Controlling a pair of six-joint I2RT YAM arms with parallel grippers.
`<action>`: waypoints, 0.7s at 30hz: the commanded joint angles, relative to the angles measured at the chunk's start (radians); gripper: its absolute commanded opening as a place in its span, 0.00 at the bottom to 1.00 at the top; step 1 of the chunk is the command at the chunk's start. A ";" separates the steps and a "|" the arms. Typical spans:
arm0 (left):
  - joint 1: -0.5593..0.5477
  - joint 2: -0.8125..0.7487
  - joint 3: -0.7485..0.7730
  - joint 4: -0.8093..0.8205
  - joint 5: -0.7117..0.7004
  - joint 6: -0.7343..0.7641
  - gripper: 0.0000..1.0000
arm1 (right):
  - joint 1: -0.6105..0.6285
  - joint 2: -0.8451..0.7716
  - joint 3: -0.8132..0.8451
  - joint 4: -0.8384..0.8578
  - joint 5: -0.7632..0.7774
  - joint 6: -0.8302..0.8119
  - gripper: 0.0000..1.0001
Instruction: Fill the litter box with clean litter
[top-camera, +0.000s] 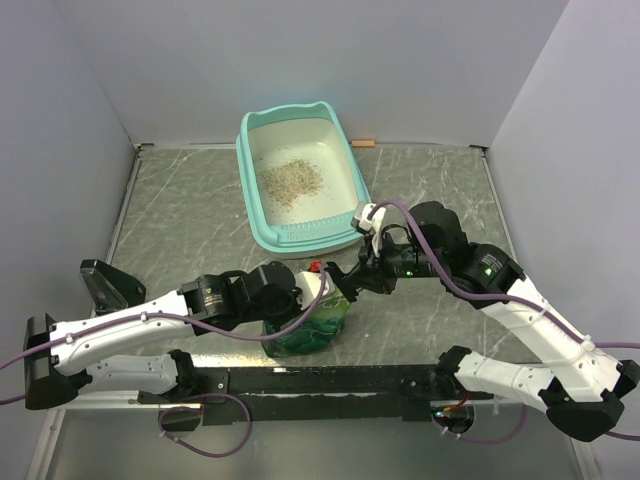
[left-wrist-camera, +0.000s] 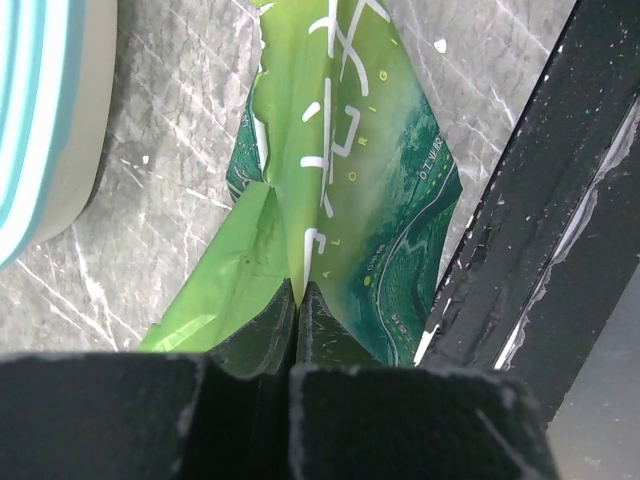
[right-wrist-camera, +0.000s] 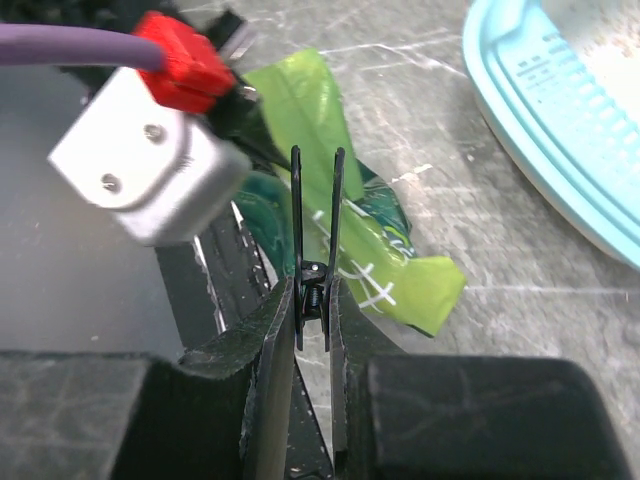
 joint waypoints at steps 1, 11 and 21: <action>0.006 0.020 0.000 -0.018 -0.008 0.041 0.01 | -0.004 0.013 0.016 0.042 -0.091 -0.084 0.00; 0.008 -0.131 -0.081 0.082 0.091 0.061 0.01 | -0.051 0.024 -0.109 0.191 -0.395 -0.380 0.00; 0.006 -0.175 -0.117 0.120 0.114 0.056 0.01 | -0.120 0.082 -0.150 0.235 -0.623 -0.572 0.00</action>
